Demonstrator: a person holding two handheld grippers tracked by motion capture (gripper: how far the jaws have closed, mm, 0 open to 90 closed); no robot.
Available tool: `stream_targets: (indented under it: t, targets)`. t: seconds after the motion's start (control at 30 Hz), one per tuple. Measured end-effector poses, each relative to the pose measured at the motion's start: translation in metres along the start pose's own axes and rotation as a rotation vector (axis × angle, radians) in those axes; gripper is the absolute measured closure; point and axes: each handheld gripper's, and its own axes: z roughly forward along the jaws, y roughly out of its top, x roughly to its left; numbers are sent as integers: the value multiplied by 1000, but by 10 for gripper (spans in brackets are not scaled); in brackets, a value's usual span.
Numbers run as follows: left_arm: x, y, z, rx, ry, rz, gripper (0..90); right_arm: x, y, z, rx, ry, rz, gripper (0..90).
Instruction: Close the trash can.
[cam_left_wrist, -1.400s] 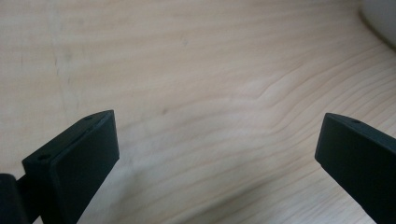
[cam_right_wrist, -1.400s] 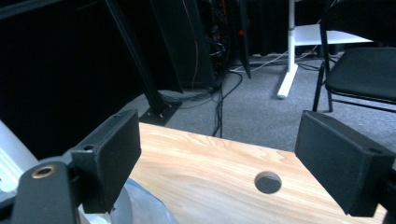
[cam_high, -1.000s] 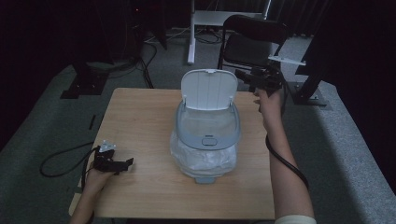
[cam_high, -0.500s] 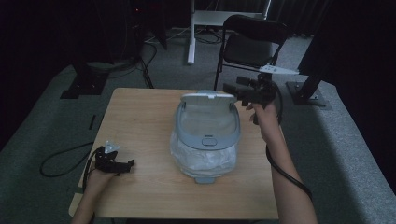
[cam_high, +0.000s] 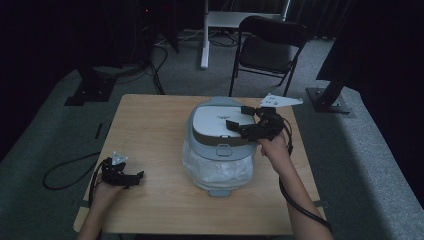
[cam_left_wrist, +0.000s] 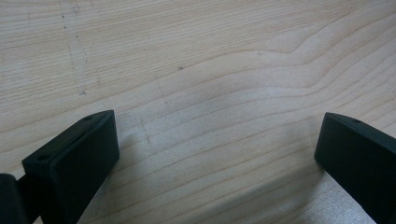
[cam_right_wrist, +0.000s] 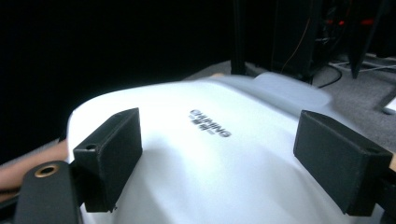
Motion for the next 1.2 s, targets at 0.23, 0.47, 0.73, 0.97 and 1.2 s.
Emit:
stream_targets:
  t: [0.23, 0.47, 0.73, 0.97, 1.2]
  targets:
    - [0, 0, 0, 1, 3, -2, 6, 10, -8, 3, 33, -54, -39, 115]
    - [0, 0, 0, 0, 4, -5, 6, 25, -11, 6, 73, -136, -128, 114]
    - [0, -1, 0, 0, 5, -4, 6, 32, -11, 5, 90, -131, -124, 114]
    - [0, -1, 0, 0, 5, -4, 6, 34, -10, 5, 103, -146, -123, 110]
    - [0, -1, -1, 2, 4, -2, 6, 36, -12, 6, 118, -161, -135, 106]
